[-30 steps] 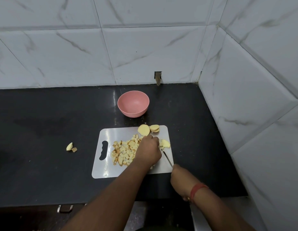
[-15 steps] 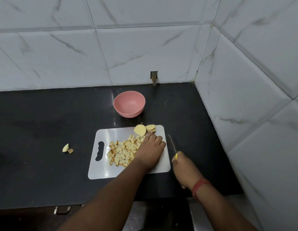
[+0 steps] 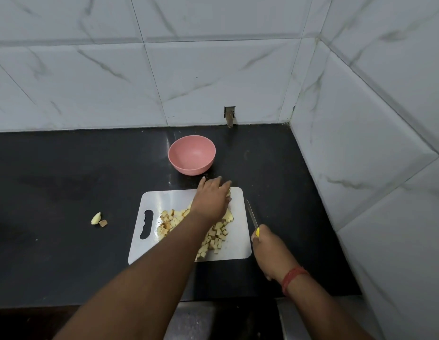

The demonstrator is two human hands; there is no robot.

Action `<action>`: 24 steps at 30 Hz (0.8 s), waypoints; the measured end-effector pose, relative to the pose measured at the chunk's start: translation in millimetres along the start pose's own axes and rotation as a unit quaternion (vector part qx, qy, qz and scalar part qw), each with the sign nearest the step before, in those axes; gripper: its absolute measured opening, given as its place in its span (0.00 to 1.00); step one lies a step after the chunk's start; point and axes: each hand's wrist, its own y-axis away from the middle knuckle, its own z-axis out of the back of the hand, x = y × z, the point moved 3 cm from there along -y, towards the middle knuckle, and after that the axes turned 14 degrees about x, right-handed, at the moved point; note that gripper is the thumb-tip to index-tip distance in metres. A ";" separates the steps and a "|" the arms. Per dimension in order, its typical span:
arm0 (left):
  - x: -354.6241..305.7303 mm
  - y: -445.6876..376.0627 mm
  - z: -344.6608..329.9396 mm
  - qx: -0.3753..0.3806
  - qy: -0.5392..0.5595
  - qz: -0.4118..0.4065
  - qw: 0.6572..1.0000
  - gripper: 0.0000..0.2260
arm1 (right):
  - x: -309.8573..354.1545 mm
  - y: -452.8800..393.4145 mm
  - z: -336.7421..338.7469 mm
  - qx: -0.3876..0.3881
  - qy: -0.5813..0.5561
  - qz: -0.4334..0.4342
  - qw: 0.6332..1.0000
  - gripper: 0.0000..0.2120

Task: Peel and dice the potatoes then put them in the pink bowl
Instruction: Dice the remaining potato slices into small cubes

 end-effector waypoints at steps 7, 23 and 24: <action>-2.9 -13.7 6.7 0.033 -0.036 0.013 0.999 0.15 | -3.1 -2.1 6.2 -0.007 0.000 -0.005 1.000 0.08; -50.7 22.2 -17.0 -0.021 0.124 -0.101 0.987 0.21 | -12.1 -11.0 16.1 -0.068 -0.176 0.026 0.982 0.08; -52.3 23.1 -20.4 -0.013 0.132 -0.101 0.986 0.20 | -12.6 -12.2 16.0 -0.072 -0.181 0.027 0.980 0.08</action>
